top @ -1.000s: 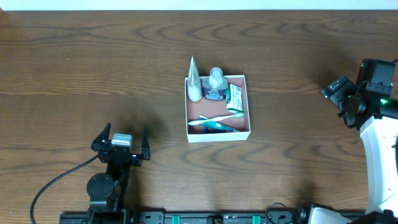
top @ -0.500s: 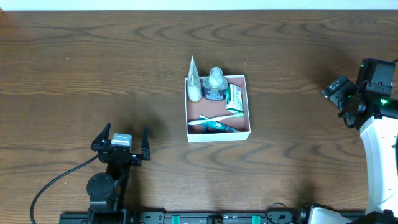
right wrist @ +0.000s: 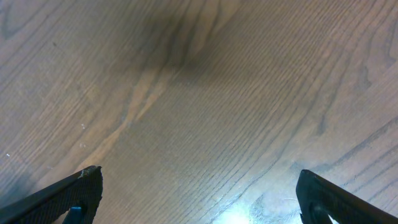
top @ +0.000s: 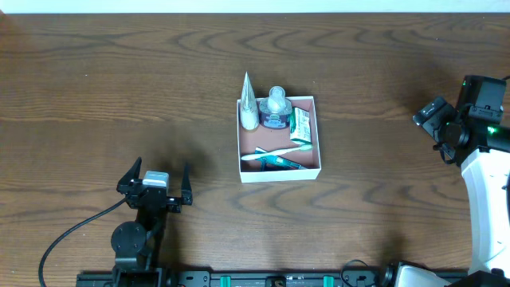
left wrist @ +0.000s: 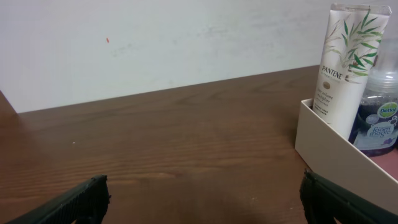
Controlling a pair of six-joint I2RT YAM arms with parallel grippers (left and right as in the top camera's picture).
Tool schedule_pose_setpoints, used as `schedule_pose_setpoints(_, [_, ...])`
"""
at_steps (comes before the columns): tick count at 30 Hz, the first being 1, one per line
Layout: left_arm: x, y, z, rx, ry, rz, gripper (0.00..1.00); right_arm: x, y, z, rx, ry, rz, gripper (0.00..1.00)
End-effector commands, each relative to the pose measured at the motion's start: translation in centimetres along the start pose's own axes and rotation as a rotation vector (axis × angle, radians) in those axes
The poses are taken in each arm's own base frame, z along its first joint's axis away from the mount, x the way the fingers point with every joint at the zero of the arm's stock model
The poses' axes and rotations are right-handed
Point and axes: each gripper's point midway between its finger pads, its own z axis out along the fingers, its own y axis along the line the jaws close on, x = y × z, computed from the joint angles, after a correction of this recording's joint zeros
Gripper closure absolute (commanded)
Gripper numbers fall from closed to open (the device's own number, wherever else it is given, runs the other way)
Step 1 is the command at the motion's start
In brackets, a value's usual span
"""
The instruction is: Pack container
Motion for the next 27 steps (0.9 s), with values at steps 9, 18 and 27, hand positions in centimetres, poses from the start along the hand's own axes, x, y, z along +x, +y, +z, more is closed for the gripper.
schedule_pose_setpoints(9, [1.5, -0.3, 0.1, 0.015, 0.047, -0.010, 0.02, -1.2, 1.9, -7.0, -0.152, -0.169, -0.030, 0.01])
schedule_pose_setpoints(18, [1.5, -0.3, 0.1, 0.015, 0.047, -0.010, 0.02, 1.5, 0.3, -17.3, -0.328, -0.377, -0.136, 0.01])
schedule_pose_setpoints(27, [1.5, -0.3, 0.1, 0.015, 0.047, -0.010, 0.02, 2.3, -0.8, -20.2, -0.506, -0.583, -0.115, 0.01])
